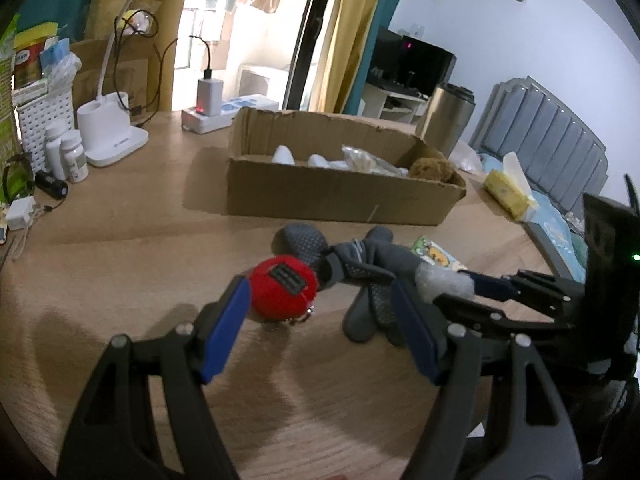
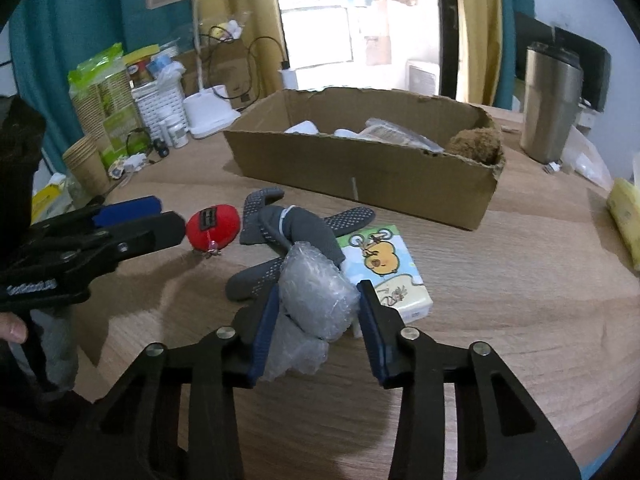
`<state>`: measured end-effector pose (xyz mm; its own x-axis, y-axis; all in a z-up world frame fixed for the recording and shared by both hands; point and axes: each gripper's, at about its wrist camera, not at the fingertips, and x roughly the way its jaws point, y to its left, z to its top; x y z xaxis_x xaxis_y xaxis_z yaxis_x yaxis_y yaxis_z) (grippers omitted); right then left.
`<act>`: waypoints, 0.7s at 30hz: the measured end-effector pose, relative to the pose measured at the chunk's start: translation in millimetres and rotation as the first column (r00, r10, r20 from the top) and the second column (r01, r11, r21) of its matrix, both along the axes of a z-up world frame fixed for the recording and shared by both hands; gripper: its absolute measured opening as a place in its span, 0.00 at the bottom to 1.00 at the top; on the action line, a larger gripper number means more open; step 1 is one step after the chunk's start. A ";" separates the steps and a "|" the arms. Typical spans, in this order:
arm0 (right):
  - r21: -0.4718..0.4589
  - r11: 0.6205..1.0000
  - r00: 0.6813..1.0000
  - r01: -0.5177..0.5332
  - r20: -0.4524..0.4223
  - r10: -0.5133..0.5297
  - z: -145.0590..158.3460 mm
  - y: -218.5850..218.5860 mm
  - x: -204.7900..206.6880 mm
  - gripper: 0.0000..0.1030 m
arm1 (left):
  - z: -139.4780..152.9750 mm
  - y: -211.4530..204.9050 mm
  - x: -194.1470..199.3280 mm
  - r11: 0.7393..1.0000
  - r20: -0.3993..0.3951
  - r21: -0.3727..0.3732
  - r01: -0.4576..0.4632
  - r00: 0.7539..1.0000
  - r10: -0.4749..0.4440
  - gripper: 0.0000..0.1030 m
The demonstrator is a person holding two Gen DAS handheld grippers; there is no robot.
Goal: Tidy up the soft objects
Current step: 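Grasp the red ball keychain with the left tool while the right tool grasps the bubble wrap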
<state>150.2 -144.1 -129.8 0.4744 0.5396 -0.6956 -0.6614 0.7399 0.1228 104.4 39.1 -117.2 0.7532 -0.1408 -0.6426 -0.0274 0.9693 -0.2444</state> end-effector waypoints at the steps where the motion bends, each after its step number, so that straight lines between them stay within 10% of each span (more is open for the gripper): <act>1: 0.002 1.000 1.000 -0.005 0.005 0.005 1.0 0.0 -0.7 0.38 | -0.9 0.1 1.0 1.000 -0.006 0.003 -0.004 1.000 0.004 0.72; 21: 0.072 0.997 0.998 0.041 0.041 -0.044 21.1 -14.8 26.4 0.37 | -25.7 0.9 35.6 0.997 -0.096 0.070 -0.031 0.995 0.037 0.72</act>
<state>176.6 -158.9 -108.8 0.5264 0.5655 -0.6350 -0.6350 0.7581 0.1487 139.9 40.0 -142.9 0.6904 -0.0698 -0.7201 -0.0808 0.9817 -0.1727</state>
